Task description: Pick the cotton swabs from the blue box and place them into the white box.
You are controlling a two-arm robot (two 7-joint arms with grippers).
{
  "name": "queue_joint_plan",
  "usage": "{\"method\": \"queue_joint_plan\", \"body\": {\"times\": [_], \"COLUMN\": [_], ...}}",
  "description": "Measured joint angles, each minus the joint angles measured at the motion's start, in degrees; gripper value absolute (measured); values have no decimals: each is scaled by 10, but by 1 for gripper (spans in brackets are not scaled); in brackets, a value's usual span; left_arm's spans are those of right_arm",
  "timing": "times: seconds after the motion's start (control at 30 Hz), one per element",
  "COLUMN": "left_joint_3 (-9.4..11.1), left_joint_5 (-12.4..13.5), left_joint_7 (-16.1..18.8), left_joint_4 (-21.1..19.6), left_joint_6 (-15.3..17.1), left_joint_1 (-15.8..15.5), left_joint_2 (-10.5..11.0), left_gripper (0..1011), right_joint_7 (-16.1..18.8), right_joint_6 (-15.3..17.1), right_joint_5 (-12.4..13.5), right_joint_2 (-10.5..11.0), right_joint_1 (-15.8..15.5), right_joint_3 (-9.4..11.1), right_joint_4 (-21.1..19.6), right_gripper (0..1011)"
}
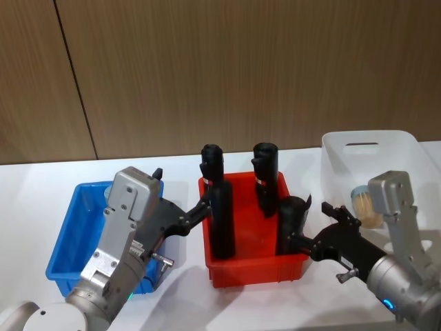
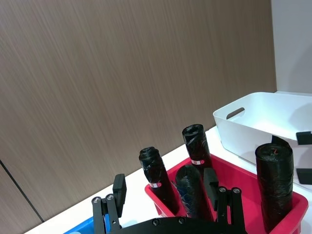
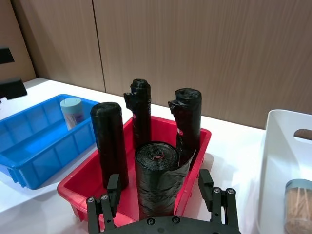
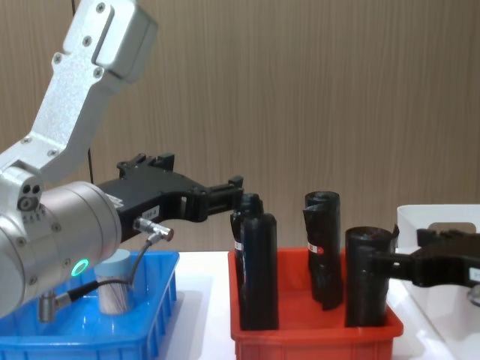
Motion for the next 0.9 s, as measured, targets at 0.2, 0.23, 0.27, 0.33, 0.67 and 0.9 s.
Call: {"method": "queue_joint_plan", "body": {"times": [0.2, 0.23, 0.27, 0.33, 0.67, 0.9], "left_joint_3": [0, 0, 0, 0, 0, 0], "left_joint_5": [0, 0, 0, 0, 0, 0], "left_joint_7": [0, 0, 0, 0, 0, 0], "left_joint_4": [0, 0, 0, 0, 0, 0], "left_joint_6": [0, 0, 0, 0, 0, 0], "left_joint_1": [0, 0, 0, 0, 0, 0], "left_joint_2": [0, 0, 0, 0, 0, 0], "left_gripper": [1004, 1004, 1004, 1004, 1004, 1004], "right_joint_7": [9, 12, 12, 14, 17, 18], "right_joint_6": [2, 2, 2, 2, 3, 4], "right_joint_5": [-8, -10, -11, -13, -25, -29], "right_joint_2": [-10, -13, -15, -17, -35, -43], "right_joint_1": [17, 21, 24, 29, 60, 75], "right_joint_3": [-5, -6, -7, -8, -14, -15], "right_joint_4": [25, 31, 35, 40, 82, 101], "right_gripper": [1001, 1002, 1002, 1001, 1002, 972]}}
